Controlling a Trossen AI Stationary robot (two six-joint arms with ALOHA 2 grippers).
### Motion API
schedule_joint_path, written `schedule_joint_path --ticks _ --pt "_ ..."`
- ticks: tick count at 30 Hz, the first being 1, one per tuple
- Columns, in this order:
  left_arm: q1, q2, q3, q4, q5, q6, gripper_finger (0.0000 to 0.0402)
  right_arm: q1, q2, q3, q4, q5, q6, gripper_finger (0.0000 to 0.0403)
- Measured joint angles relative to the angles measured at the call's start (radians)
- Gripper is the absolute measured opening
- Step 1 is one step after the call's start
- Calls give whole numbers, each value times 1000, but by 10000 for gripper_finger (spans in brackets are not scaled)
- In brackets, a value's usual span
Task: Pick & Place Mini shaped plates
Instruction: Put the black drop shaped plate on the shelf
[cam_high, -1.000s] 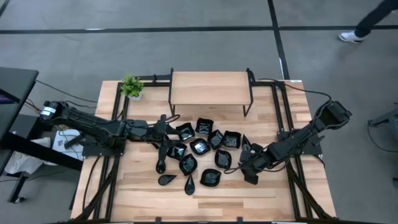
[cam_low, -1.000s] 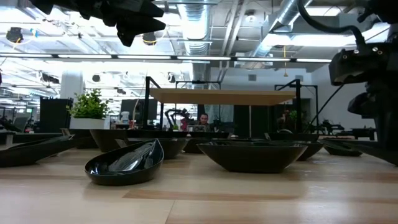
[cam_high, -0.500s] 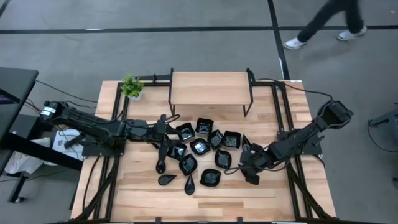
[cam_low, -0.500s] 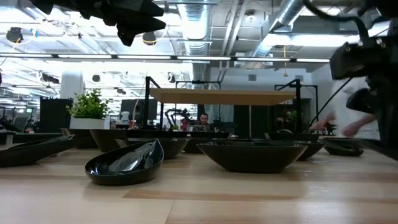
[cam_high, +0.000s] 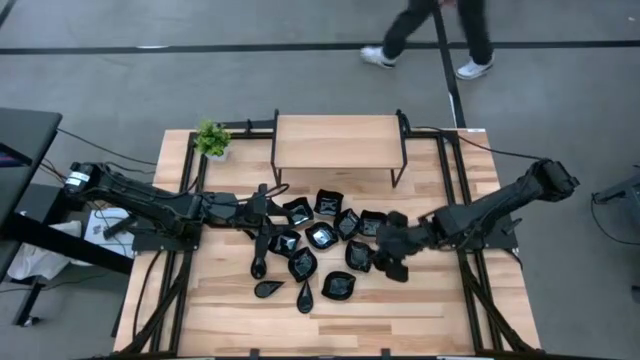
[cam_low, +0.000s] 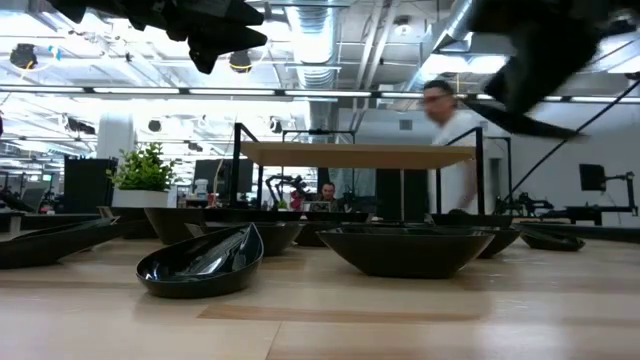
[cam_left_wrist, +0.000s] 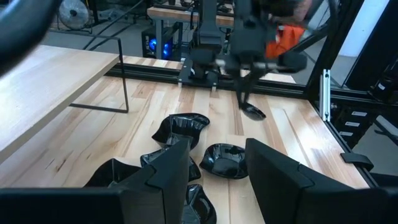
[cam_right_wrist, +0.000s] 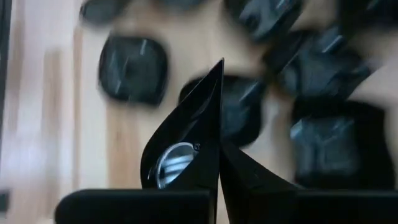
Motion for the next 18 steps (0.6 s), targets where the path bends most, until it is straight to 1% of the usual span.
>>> schedule_joint_path --ticks 3,11,18 --pt "0 0 0 1 0 0 159 -82 -9 62 -13 46 -80 2" --pt "0 0 0 3 0 0 159 -346 -8 239 -13 51 -290 2" --pt "0 0 0 4 0 0 159 -617 -8 339 -12 38 -359 3"
